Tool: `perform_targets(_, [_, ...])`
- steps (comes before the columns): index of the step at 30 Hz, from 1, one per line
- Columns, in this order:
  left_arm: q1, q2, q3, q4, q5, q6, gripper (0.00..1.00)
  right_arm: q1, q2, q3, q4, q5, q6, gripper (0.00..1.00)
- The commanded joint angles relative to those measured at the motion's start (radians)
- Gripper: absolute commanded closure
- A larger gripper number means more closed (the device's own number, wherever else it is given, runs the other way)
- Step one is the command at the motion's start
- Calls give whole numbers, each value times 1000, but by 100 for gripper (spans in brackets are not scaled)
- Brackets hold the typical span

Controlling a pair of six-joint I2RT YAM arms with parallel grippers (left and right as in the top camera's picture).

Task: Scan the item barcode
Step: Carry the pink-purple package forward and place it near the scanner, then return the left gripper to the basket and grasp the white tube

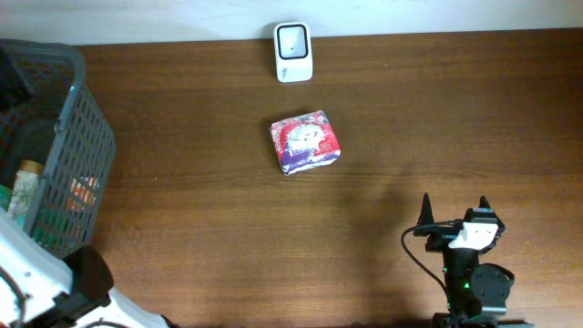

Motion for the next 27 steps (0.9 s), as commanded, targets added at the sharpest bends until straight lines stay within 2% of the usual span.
perform_targets(1, [126,-1,-237,102,-33,-3,15,6,-6,-9,-2,2,8,1])
perform_targets(4, [162,-1,-496,229,-40,3,16,6,-6,-9,-2,2,8,1])
perform_targets(8, [161,-1,-841,509,-323,10,20,6,-6,-9,-2,2,8,1])
perform_targets(13, [163,-1,-1160,829,-411,350,18,6,-6,-9,-2,2,8,1])
perform_targets(15, [164,-1,-1197,933,-443,354,20,6,-6,-9,-2,2,8,1])
perform_targets(17, [164,2,-1198,1007,-381,389,22,6,-6,-9,-2,2,8,1])
perform_targets(19, [164,13,-1198,1018,-318,410,23,6,-6,-9,-2,2,8,2])
perform_targets(22, [164,82,-1198,983,-318,410,26,6,-6,-9,-2,2,8,1])
perform_targets(23, [164,105,-1198,958,-341,410,37,6,-6,-9,-2,2,8,1])
perform_targets(24, [164,122,-1198,954,-367,410,41,6,-6,-9,-2,2,8,1])
perform_targets(27, [173,148,-1199,933,-372,409,37,6,-6,-9,-2,2,8,2])
